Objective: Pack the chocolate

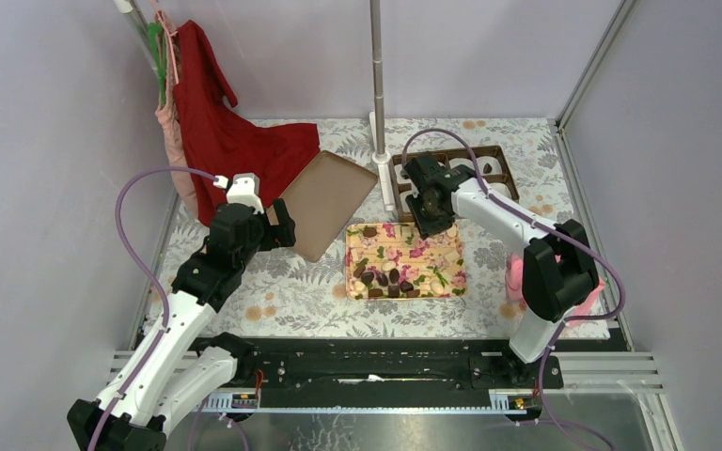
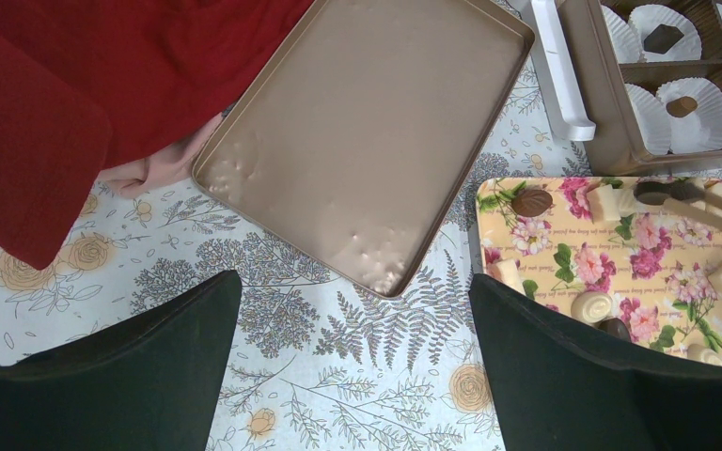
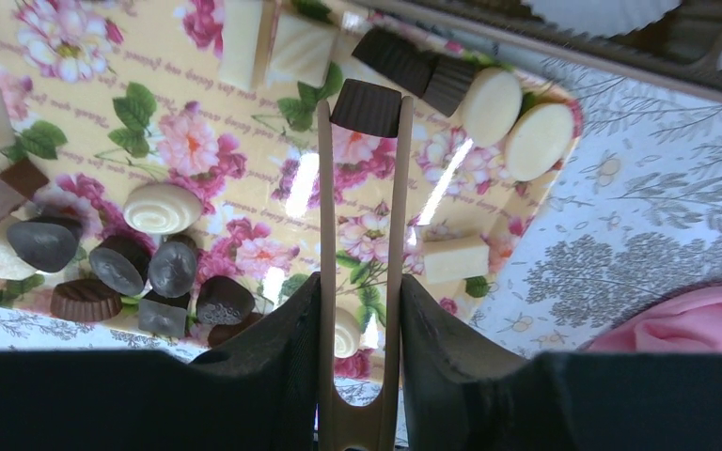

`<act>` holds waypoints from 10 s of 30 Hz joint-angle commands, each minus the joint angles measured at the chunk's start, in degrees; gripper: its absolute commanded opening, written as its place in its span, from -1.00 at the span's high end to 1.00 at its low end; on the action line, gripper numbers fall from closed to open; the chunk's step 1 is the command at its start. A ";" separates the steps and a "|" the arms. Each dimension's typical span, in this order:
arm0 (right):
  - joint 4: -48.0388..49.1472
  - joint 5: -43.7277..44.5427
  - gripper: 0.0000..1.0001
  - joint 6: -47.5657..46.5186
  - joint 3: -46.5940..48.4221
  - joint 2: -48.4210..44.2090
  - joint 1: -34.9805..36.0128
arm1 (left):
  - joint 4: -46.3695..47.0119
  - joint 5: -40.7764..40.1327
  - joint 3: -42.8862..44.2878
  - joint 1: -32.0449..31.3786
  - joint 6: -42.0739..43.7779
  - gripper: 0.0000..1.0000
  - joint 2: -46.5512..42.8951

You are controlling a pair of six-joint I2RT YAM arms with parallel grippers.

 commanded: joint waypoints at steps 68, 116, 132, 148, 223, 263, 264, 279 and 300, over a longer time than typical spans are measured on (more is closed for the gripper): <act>0.66 3.29 0.10 -4.44 14.52 4.72 -4.24 | 2.15 0.73 -0.23 0.28 0.62 -0.98 -0.16; 22.27 22.00 0.05 24.13 -41.85 -36.36 -8.95 | 2.14 1.93 -0.44 0.27 0.11 -0.97 -2.34; 21.76 19.71 -0.18 34.63 -46.10 -28.40 -12.78 | 2.13 2.10 -0.48 0.30 0.02 -0.97 -2.54; 31.19 4.46 -0.80 19.49 -41.96 -34.32 -12.86 | 2.16 1.36 -0.52 0.32 0.11 -0.97 -2.02; 57.06 2.66 -1.00 13.72 -58.82 -52.00 2.75 | -1.35 3.81 29.28 -4.03 12.65 -0.53 55.21; 56.33 0.75 -1.00 14.41 -57.83 -49.31 2.70 | -5.92 7.83 44.11 -4.04 32.04 1.00 69.33; 56.31 0.07 -1.00 14.50 -57.53 -48.57 2.69 | -6.32 7.55 44.65 -4.04 32.04 1.00 68.78; 55.18 -11.11 -1.00 14.81 -51.71 -32.76 2.69 | -9.46 9.17 48.53 -4.39 22.91 1.00 60.35; 70.51 -21.45 -1.00 25.51 -45.65 -13.13 7.06 | 5.33 12.05 38.82 -4.23 3.19 1.00 40.36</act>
